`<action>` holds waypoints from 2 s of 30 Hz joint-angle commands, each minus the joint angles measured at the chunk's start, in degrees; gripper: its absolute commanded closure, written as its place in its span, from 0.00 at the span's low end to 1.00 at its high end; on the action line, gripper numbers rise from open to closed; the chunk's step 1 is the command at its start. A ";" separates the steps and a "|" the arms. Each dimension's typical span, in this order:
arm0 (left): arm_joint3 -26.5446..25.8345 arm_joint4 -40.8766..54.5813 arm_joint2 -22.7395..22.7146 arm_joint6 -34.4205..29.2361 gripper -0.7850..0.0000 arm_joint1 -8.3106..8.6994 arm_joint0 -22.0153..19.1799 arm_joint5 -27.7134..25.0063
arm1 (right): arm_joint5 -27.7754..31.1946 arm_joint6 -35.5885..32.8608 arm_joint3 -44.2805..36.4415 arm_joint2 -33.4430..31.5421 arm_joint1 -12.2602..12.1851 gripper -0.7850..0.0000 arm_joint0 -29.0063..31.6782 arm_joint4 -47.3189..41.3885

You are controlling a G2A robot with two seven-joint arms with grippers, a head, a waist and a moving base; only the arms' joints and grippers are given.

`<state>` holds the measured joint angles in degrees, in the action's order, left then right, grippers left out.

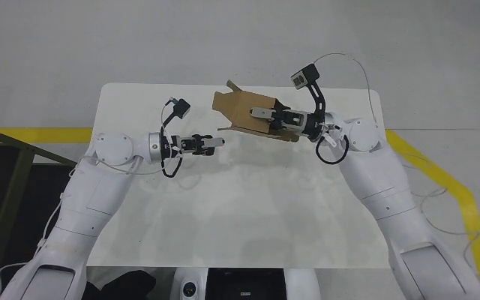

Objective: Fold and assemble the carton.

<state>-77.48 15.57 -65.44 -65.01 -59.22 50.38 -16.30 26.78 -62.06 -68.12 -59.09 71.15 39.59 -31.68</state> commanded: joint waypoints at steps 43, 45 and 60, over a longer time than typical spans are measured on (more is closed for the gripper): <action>0.19 2.63 0.45 -0.48 0.00 -0.11 -1.32 0.01 | -0.88 -3.24 -1.28 2.88 1.02 1.00 0.00 3.37; 0.39 2.73 -0.01 -0.11 0.00 -0.03 -1.33 -0.08 | -0.86 -3.27 -1.00 2.66 0.98 1.00 0.03 3.48; 2.88 2.70 -4.75 2.71 0.00 0.92 -1.15 -0.20 | -5.39 -11.09 0.22 3.64 0.65 1.00 -0.06 4.09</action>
<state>-74.59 18.28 -70.14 -62.34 -58.31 49.27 -16.52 21.50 -72.89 -67.84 -55.67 71.74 39.57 -27.49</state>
